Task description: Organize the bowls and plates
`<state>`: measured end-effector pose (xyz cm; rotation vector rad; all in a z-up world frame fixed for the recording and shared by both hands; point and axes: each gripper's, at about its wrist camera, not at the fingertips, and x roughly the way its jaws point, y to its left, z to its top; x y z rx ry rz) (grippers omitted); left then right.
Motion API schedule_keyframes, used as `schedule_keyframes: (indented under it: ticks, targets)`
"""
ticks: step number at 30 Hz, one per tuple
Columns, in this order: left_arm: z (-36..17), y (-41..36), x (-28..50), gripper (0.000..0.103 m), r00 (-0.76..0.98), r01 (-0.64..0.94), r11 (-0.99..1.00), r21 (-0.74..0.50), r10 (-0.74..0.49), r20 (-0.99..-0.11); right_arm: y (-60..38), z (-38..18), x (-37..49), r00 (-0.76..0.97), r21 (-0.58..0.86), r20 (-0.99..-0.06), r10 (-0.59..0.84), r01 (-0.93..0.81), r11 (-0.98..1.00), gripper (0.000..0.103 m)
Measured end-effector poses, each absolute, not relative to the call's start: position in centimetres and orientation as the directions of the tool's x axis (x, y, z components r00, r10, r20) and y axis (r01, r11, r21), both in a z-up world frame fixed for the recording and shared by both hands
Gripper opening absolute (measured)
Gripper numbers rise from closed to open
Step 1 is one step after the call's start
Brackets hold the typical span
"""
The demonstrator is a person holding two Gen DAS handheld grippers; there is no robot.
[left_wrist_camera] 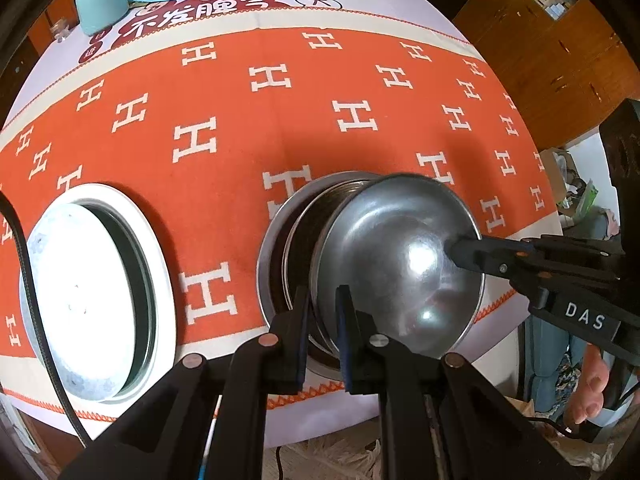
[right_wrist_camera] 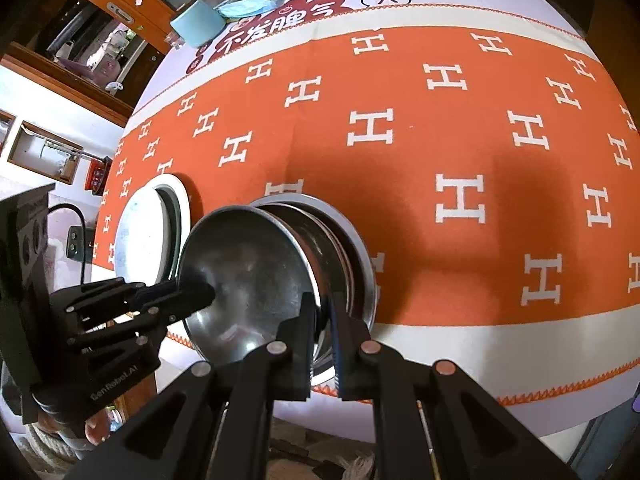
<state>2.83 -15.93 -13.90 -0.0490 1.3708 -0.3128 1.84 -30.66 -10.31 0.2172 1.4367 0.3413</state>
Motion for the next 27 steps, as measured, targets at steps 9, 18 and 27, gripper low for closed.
schedule_keyframes:
  ticks: [9,18,27]
  targets:
    - [-13.2,-15.4,3.4,0.011,0.201,0.187,0.959,-0.215,-0.251,-0.947,-29.9,-10.4,1.9,0.145,0.301,-0.937,0.317,-0.125,0.945,0.014]
    - [-11.7,-14.2,3.2,0.027,0.250,0.143,0.961,-0.237,-0.266,-0.931,-29.3,-8.4,1.7,0.267,0.224,-0.926,0.266,-0.178,0.958,0.028]
    - [-10.2,-13.4,2.1,0.050,0.314,0.113,0.962,-0.248,-0.271,-0.910,-28.6,-7.7,0.9,0.279,0.220,-0.921,0.274,-0.210,0.953,0.028]
